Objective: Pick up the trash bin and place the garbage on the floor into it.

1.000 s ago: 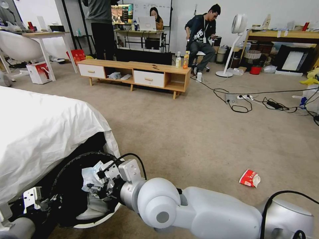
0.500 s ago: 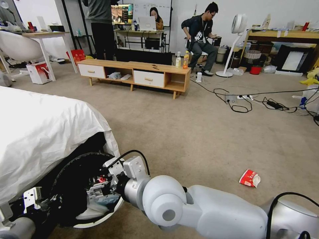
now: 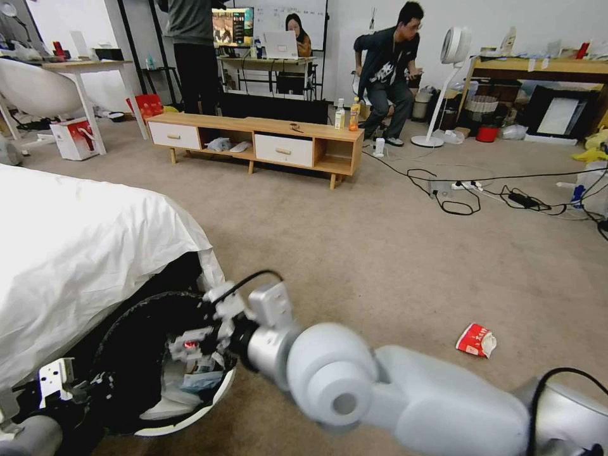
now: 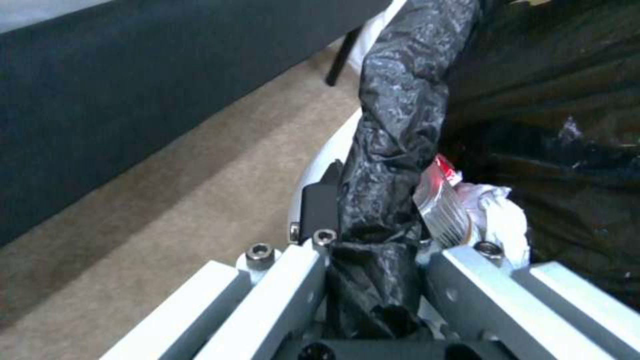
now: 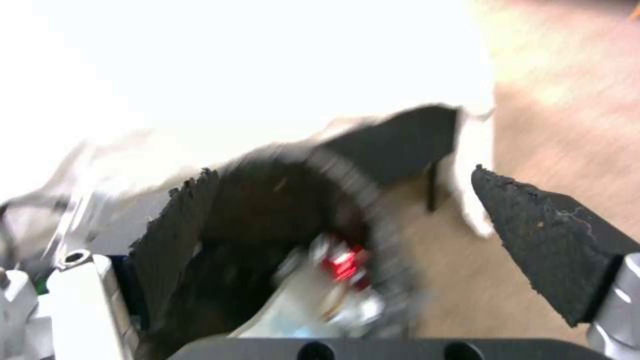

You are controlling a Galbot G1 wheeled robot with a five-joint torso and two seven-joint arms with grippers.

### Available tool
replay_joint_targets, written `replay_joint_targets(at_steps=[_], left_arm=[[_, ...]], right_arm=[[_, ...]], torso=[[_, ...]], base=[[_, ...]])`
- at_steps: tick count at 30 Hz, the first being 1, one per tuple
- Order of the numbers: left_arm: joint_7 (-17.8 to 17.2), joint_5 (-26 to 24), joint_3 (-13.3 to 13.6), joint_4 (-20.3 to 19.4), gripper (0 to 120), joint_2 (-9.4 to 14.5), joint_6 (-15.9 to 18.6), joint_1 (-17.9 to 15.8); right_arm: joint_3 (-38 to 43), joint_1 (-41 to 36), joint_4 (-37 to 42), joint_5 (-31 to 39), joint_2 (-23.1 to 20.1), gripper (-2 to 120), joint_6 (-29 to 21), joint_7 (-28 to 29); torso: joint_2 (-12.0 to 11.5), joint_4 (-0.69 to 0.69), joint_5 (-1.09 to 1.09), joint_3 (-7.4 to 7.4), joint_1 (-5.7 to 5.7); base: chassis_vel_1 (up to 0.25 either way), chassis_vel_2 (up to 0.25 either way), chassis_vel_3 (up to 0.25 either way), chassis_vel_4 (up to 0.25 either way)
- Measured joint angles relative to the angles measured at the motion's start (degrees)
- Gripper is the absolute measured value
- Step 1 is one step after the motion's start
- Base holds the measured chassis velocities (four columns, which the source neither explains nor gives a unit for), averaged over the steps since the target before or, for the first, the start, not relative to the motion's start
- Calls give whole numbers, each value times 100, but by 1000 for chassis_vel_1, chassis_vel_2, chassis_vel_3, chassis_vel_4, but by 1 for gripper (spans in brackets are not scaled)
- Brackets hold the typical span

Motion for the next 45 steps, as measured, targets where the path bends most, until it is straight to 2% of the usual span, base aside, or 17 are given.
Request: replay_joint_targets(at_steps=[1,3,6,15,19,23,32,37,41,43,45], left_arm=[[26,78,-14,37,2,0,0,16],[48,121,-17,57,2,0,0,18],[75,222,-34,156,2,15,0,21],[89,231,-65,209,2,-6,0,76],[98,257,-89,215,2,-37,0,176],[134,296,-106,198,2,-72,0,257],[151,335,-107,103,2,-162,0,310],[151,368,-86,-6,2,-241,0,359],[151,390,-82,-61,2,-275,0,395],[151,400,-100,-99,2,-299,0,434],[150,408,-109,-114,2,-313,0,452]], right_arm=[[238,-61,59,-98,-219,97,28,-143],[354,-103,86,-158,-316,97,53,-211],[981,-462,183,-431,-794,97,191,-526],[1821,-1264,203,-982,-1300,97,497,-994],[2168,-1715,175,-1573,-1547,97,743,-1287],[2296,-1973,122,-1892,-1779,97,750,-1428],[2041,-2133,-14,-2285,-2152,98,361,-1776],[1316,-1804,-226,-2643,-2318,98,-29,-2627],[915,-1551,-378,-2914,-2263,98,-97,-3005],[523,-1328,-518,-3360,-2226,98,-94,-3454],[292,-1189,-582,-3586,-2194,98,-94,-3624]], torso=[[0,-2,0,0,0],[0,-1,0,0,0],[0,-2,1,0,0],[0,0,0,0,0],[0,0,0,0,0],[0,0,0,0,0],[0,-1,0,0,0],[0,-1,-1,0,0],[0,1,-1,0,-1],[0,1,-1,0,0],[0,0,-2,0,0]], base=[[0,0,0,0],[0,0,0,0],[0,0,0,0],[0,0,0,0],[0,0,0,0],[0,0,0,0],[0,0,0,0],[0,0,0,0],[0,0,0,0],[0,0,0,0],[0,0,0,0]])
